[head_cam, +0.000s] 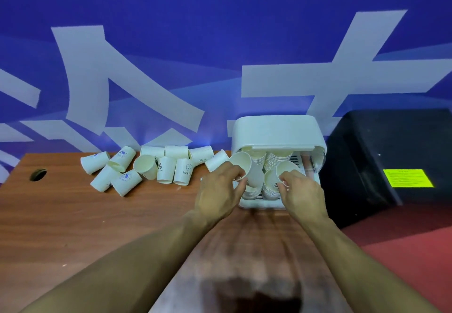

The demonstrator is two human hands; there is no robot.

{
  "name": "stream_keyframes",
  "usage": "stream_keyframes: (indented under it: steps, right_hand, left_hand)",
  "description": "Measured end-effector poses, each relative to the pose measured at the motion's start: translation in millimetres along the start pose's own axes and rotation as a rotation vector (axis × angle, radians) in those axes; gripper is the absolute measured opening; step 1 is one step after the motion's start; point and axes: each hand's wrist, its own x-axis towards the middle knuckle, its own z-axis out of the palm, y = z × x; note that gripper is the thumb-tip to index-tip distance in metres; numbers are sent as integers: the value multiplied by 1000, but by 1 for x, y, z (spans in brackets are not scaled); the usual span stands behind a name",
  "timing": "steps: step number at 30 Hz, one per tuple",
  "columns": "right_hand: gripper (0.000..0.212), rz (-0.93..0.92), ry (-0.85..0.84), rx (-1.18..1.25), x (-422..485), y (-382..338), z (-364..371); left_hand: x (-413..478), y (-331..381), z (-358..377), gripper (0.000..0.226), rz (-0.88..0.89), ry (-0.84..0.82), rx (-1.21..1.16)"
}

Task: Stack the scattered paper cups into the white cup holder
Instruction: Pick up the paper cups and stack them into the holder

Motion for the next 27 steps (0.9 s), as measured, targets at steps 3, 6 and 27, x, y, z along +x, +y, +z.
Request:
stream_keyframes:
  steps: [3, 6, 27]
  right_hand:
    - [14, -1, -67, 40, 7, 5, 15]
    - [19, -31, -123, -7, 16, 7, 28]
    - [13, -28, -76, 255, 27, 12, 73]
  left_hand:
    - [2, -4, 3, 9, -11, -17, 16]
    - [4, -10, 6, 13, -5, -8, 20]
    - [15, -38, 40, 15, 79, -326, 60]
